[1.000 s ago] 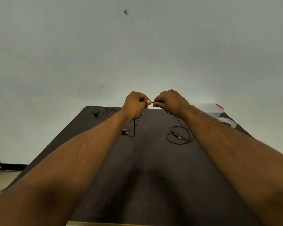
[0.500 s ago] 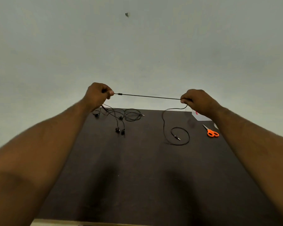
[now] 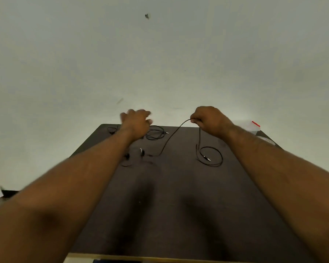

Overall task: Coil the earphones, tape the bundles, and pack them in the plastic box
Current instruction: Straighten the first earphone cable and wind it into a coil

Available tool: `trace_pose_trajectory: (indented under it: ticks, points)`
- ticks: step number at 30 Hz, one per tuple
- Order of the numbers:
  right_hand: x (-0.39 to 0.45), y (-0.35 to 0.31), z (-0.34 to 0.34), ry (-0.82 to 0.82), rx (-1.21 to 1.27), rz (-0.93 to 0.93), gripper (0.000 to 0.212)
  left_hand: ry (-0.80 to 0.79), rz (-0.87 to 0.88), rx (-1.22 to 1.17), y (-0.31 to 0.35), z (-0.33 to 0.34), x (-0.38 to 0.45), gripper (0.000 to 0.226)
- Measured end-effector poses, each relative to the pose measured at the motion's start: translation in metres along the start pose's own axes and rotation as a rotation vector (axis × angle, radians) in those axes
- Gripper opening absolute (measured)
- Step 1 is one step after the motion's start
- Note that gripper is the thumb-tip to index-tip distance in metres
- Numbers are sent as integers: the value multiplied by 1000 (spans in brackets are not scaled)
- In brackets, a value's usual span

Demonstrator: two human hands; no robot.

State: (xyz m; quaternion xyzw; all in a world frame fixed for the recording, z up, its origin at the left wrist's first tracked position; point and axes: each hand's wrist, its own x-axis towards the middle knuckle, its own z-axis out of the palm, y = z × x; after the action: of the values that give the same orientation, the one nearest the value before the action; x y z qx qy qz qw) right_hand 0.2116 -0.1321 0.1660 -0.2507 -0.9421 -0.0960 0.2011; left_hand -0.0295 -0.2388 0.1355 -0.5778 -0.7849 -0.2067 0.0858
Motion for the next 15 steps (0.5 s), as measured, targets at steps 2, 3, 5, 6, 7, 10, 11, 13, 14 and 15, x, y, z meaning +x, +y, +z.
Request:
trace_pose_trajectory:
  ticks: [2, 3, 5, 6, 7, 10, 11, 13, 14, 15]
  points:
    - [6, -9, 4, 3, 6, 4, 24, -19, 14, -548, 36, 2, -2, 29]
    - [8, -12, 5, 12, 12, 6, 24, -84, -3, -756, 52, 3, -4, 27]
    - [10, -16, 6, 29, 22, 5, 26, -175, -32, -960, 72, 4, -6, 23]
    - [10, -17, 5, 34, 23, 1, 27, -174, -40, -996, 78, 5, -7, 21]
    - [9, -18, 5, 40, 21, -3, 28, -147, -45, -1011, 80, 6, -8, 19]
    - [6, -19, 4, 56, -4, -28, 26, -48, -43, -953, 78, 7, -7, 14]
    - [5, -19, 4, 62, -25, -39, 26, -34, -31, -930, 77, 6, -6, 13]
    - [4, -16, 3, 78, -79, -40, 25, -12, -23, -897, 73, 1, -4, 11]
    - [3, -12, 1, 83, -98, -23, 25, 11, -35, -883, 68, -2, -2, 9]
    - [1, -7, 0, 87, -101, 5, 24, 38, -56, -873, 60, -6, 0, 7]
